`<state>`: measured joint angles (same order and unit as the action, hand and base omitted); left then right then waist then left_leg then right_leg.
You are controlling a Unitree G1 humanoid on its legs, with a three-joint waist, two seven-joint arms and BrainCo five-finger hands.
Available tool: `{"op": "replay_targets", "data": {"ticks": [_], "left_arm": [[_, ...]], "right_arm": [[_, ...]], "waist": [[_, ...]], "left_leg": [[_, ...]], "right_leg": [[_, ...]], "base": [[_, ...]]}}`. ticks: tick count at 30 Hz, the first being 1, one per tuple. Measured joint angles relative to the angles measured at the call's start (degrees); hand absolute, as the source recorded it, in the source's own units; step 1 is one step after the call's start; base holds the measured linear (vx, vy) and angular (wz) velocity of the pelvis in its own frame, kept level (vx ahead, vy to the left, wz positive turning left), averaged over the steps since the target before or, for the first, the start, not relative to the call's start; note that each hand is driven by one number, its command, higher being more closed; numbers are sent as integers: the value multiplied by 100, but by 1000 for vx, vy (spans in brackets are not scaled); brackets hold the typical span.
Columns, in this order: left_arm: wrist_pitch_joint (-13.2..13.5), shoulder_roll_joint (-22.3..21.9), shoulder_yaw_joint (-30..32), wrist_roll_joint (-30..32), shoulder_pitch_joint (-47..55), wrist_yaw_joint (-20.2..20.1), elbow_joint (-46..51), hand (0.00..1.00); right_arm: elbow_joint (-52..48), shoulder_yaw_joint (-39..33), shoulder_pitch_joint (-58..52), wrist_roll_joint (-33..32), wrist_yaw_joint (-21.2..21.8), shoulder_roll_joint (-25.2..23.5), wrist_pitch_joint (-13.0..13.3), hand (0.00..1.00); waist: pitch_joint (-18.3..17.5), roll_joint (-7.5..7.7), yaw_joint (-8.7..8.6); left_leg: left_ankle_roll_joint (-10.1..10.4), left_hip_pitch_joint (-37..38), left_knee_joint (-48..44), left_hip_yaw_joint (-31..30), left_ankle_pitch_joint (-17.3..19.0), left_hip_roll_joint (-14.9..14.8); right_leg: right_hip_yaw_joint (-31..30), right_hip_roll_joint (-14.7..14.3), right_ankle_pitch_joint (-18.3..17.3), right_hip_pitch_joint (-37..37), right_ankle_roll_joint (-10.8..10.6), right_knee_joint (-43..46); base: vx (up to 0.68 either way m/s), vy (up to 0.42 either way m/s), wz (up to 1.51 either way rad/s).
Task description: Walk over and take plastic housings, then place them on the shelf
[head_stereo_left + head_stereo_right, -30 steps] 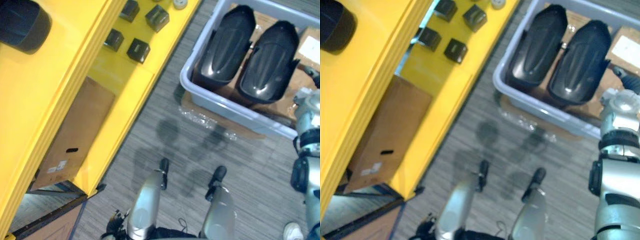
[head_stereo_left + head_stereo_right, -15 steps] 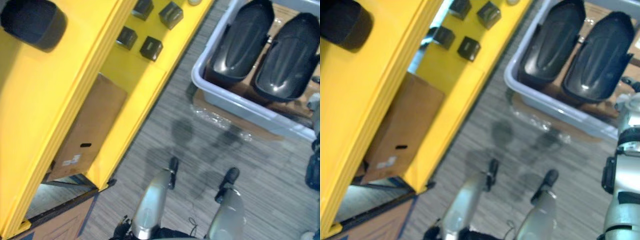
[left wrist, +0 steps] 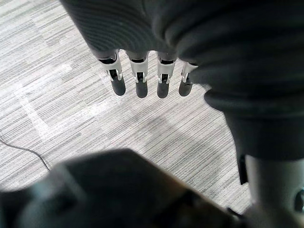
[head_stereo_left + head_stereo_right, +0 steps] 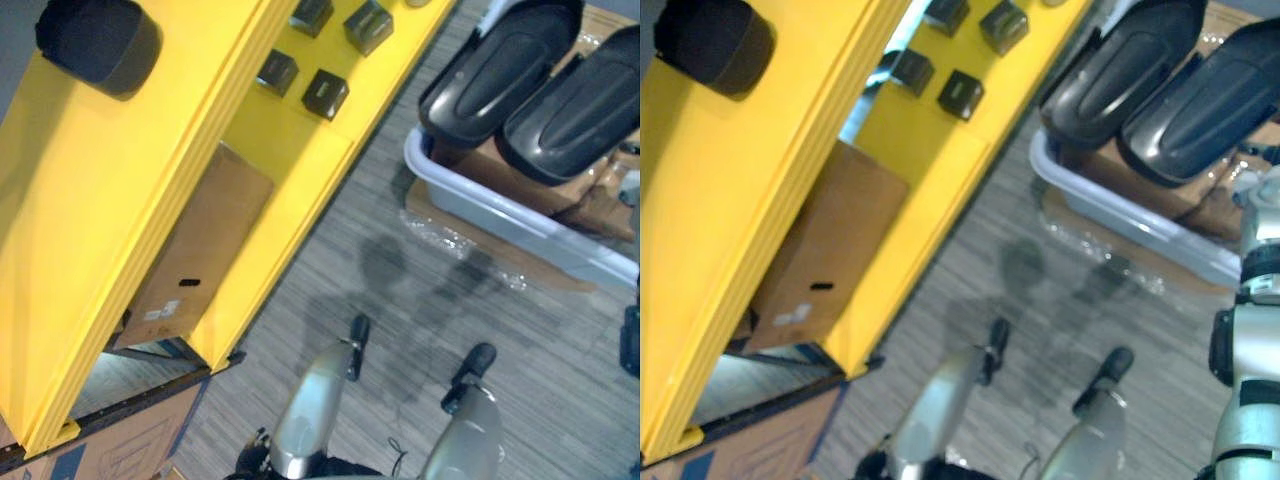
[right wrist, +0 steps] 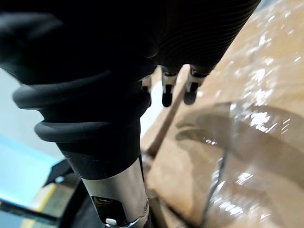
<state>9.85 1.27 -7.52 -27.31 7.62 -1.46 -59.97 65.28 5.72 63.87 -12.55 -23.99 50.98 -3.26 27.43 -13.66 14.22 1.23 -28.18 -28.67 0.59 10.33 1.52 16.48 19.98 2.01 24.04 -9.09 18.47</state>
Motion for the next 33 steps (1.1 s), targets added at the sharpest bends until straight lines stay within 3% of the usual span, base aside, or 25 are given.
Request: {"op": "replay_targets", "data": {"ticks": [10,13,17,21,24,28,33], "left_arm": [[-18,-13,-47,-214,-8,-224,-4,0],[-103,-7,-44,-386,-11,-411,-4,0],[-274,23,-36,-444,-13,-662,18,0],[-307,46,-22,-622,-9,-882,30,0],[-387,56,14,-650,-4,-922,45,0],[-431,124,77,-663,0,-977,53,0],[-392,113,46,-666,-2,-871,43,0]], "right_arm": [[-572,266,78,175,-218,9,-31,0],[-838,452,186,213,115,22,-316,0],[-1365,811,207,160,984,79,-957,0],[-2089,849,239,-274,1300,85,-1131,0],[-2622,842,361,-535,1171,85,-1094,0],[-2694,653,374,-769,492,-27,-1019,0],[-2178,229,248,-757,-255,-424,-752,0]], "waist": [[-5,-6,67],[-4,-6,70],[-1,-1,66],[27,40,65],[41,60,4],[153,223,-12],[163,236,21]], "left_leg": [[33,-27,-136,-17,45,-48],[53,-28,-161,-14,58,-102],[94,-16,-164,20,82,-209],[128,13,-160,125,103,-312],[130,21,-161,148,105,-345],[165,110,-154,177,127,-399],[165,108,-164,167,127,-392]], "right_leg": [[48,-24,-49,2,74,9],[48,-71,-58,3,89,7],[43,-129,-79,34,124,8],[-81,-220,-84,159,133,99],[-133,-269,-80,201,139,180],[-220,-307,-106,208,173,186],[-216,-296,-115,204,190,178]], "base": [[-14,8,-1],[-21,-2,-5],[-1,-9,-10],[22,-23,-21],[40,-5,-17],[-19,25,-11],[-31,33,-1]]}}
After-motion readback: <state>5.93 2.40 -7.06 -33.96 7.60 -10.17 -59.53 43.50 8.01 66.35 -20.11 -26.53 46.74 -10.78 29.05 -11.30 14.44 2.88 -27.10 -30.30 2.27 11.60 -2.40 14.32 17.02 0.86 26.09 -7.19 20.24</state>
